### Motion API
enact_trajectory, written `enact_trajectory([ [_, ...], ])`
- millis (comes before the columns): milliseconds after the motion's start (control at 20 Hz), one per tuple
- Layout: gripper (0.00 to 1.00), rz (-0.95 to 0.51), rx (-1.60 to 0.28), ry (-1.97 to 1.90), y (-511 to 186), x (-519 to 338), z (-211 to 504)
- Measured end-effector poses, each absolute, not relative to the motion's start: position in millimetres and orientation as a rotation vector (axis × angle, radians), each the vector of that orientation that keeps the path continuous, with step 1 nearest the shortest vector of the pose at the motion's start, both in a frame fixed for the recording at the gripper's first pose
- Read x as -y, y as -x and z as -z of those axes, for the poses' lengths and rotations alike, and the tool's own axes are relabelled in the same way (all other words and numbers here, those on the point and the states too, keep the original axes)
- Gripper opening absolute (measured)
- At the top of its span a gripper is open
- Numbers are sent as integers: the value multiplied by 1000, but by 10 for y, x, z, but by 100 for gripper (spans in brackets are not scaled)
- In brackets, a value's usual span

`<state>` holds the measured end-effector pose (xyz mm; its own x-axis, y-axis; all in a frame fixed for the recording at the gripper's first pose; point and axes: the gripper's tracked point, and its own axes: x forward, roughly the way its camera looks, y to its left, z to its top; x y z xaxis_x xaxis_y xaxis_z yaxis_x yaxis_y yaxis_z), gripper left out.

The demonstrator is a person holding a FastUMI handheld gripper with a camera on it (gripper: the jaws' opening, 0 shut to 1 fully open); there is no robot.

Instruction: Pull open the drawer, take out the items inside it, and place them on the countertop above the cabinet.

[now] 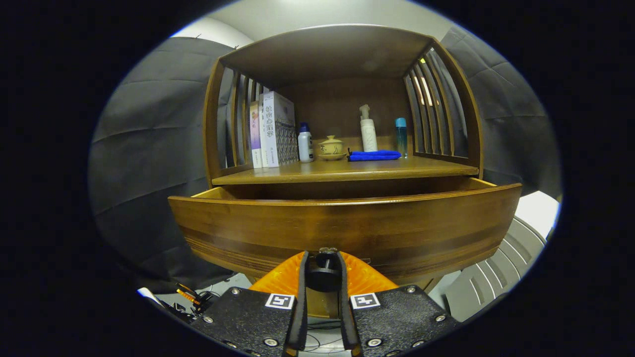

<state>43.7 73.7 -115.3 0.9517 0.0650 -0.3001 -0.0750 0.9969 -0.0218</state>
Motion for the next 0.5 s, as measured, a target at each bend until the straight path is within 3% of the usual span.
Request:
enact_trajectory([
  [500, 27, -114, -336, 40, 125, -775, 1218],
])
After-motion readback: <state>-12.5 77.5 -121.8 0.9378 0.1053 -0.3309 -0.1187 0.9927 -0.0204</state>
